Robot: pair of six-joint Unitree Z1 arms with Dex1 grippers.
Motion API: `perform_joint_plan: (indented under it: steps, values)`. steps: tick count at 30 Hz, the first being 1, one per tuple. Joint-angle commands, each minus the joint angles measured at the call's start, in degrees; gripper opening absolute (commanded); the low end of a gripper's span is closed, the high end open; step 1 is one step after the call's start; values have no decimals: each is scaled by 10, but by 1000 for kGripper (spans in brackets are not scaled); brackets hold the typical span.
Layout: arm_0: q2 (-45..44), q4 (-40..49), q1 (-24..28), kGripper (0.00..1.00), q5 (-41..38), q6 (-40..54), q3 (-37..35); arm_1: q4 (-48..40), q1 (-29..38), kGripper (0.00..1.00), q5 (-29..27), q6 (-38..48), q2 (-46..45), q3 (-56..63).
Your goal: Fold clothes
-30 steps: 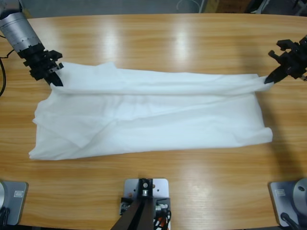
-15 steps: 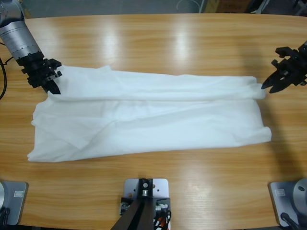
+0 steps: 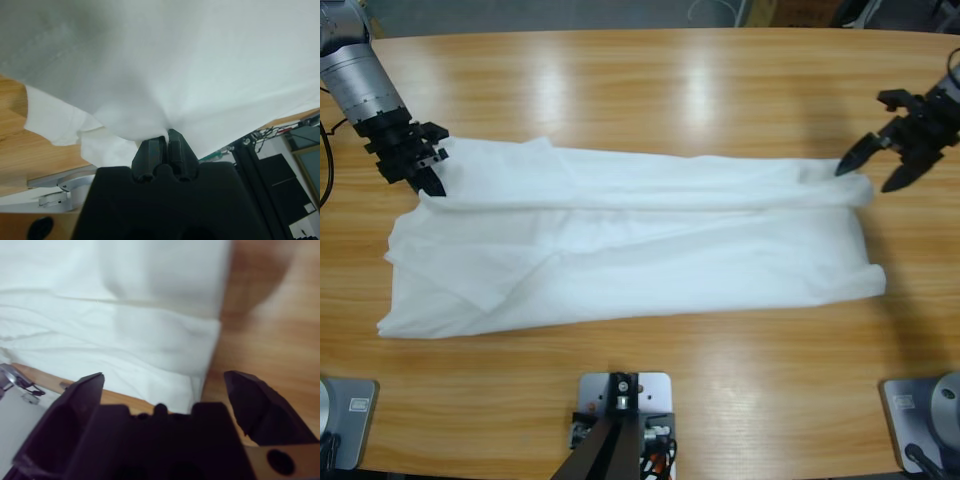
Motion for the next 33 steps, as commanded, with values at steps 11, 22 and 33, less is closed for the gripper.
perform_joint_plan:
  steps: [11, 22, 33]
  values:
    - [12, 46, 2, 0, 5, 8, 15, -32, 16, 582, -18, 4, 33, 0]
    - [15, 45, 2, 0, 5, 9, 15, -43, 16, 0, -33, 2, 20, 11]
    - [13, 45, 0, 0, 2, 10, 16, -50, 10, 0, -31, 1, -10, 47]
